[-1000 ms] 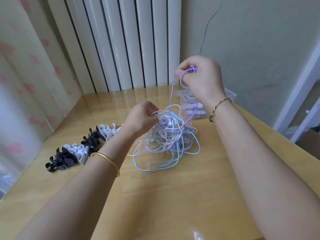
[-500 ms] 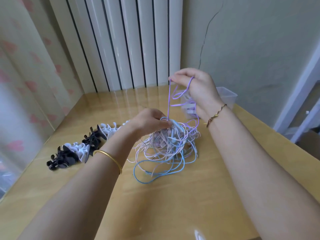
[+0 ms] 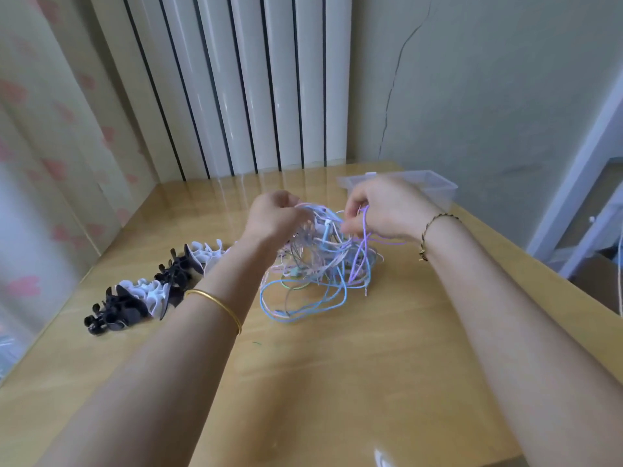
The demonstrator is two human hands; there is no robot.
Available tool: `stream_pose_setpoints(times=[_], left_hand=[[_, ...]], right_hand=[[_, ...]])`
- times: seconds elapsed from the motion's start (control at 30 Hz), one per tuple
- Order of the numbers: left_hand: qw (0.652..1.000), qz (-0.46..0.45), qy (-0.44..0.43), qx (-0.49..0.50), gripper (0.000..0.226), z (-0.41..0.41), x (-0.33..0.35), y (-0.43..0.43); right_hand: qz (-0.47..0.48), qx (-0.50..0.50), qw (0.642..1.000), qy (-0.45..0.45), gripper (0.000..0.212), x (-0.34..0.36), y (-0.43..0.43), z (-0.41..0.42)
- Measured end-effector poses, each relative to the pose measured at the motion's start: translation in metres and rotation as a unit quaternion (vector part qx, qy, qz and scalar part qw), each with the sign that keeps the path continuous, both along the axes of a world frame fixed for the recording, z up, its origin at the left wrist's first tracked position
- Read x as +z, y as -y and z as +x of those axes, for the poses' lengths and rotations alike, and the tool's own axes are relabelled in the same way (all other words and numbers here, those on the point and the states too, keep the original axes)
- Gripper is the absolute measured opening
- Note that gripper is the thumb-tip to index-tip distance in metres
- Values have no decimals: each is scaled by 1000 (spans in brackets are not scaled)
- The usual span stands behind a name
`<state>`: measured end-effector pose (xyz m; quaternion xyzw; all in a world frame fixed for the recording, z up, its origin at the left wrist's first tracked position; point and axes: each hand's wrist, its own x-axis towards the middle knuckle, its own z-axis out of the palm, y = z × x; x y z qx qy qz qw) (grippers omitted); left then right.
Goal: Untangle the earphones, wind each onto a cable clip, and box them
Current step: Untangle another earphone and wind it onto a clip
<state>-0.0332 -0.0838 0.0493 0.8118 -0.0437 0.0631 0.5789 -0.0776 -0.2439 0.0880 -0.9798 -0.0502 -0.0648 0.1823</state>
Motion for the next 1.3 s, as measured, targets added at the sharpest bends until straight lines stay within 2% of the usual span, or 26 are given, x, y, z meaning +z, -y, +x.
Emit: stream_pose_setpoints(times=[0.1,0.2,0.27,0.33,0.4,0.47,0.5,0.57,0.63,0.73,0.83,0.93,1.03,1.23,1.3], left_hand=[[996,-54,57,41,20,-1,1,5],[997,-1,77,-11,16,-2,-4,4],[995,49,83,-24,10,2,-6,2],[992,76,99,8,4,8,-5,0],[989,81,114,43,5,15,2,1],[985,71,138,75,10,22,12,2],[983,60,150,91,10,27,16,3],[982,32,150,112,6,36,23,6],[985,10,129,118,6,46,22,7],[991,-20,80,101,13,54,11,7],[993,37,37,104,12,60,-4,6],[995,60,-2,82,17,63,-16,5],[996,48,-28,72,19,67,-17,3],[994,-25,-83,70,24,69,-4,-1],[993,-47,-97,38,18,68,0,0]], right_hand=[[9,-31,998,56,23,2,1,8],[89,-77,973,198,17,0,-1,16],[109,-33,979,167,17,-5,-8,22],[80,1,990,119,21,-9,-16,27],[131,-44,976,166,15,-3,-18,32],[205,-97,945,235,9,7,-18,37],[212,-97,943,239,10,9,-18,39],[174,-49,965,188,20,10,-20,44],[164,-31,971,170,25,6,-22,47],[248,-68,940,223,23,1,-17,53],[244,4,960,137,24,-6,-18,56],[298,-33,937,178,26,-11,-14,63],[323,-2,938,127,31,-11,-13,66],[452,-45,867,207,26,-3,-9,71],[468,-33,864,183,24,-5,-9,72]])
